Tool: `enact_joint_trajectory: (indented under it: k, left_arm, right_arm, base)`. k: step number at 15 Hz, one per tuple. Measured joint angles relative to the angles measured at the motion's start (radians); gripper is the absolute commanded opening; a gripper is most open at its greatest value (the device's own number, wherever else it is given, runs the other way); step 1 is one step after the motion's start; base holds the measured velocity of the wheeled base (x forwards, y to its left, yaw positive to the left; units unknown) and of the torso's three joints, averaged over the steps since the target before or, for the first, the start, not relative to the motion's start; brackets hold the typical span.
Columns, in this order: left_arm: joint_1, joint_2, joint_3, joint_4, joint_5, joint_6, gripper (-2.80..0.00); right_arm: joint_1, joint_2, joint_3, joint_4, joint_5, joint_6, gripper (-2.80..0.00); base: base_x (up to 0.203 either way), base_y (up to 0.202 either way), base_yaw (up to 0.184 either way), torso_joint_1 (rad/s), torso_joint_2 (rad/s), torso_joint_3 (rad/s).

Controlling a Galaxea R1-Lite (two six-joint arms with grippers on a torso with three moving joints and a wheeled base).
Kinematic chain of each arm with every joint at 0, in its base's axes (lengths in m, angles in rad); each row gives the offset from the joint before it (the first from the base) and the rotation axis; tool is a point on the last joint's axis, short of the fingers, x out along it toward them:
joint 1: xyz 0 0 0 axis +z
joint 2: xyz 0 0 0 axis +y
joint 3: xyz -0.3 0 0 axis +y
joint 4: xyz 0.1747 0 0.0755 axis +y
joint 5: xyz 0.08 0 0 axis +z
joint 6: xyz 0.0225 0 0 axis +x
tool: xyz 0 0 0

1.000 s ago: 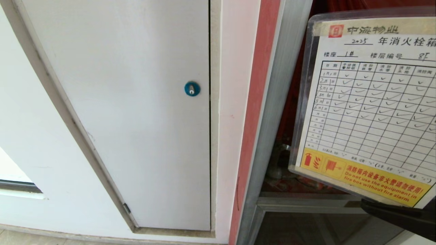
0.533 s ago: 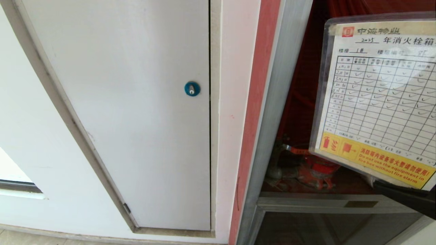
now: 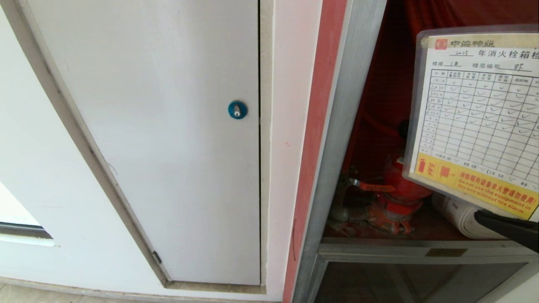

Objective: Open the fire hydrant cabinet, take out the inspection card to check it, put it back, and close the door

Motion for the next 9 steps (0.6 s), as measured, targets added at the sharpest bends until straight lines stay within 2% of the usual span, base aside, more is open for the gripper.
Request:
enact_joint_trajectory:
  k: [9]
  left_arm:
    - [0.000, 0.000, 0.000, 0.000, -0.001, -0.001, -2.80]
  right_arm:
    - [-0.139, 0.012, -0.016, -0.008, -0.015, -0.101, -2.80]
  base:
    - [0.000, 0.000, 0.000, 0.000, 0.00, 0.000]
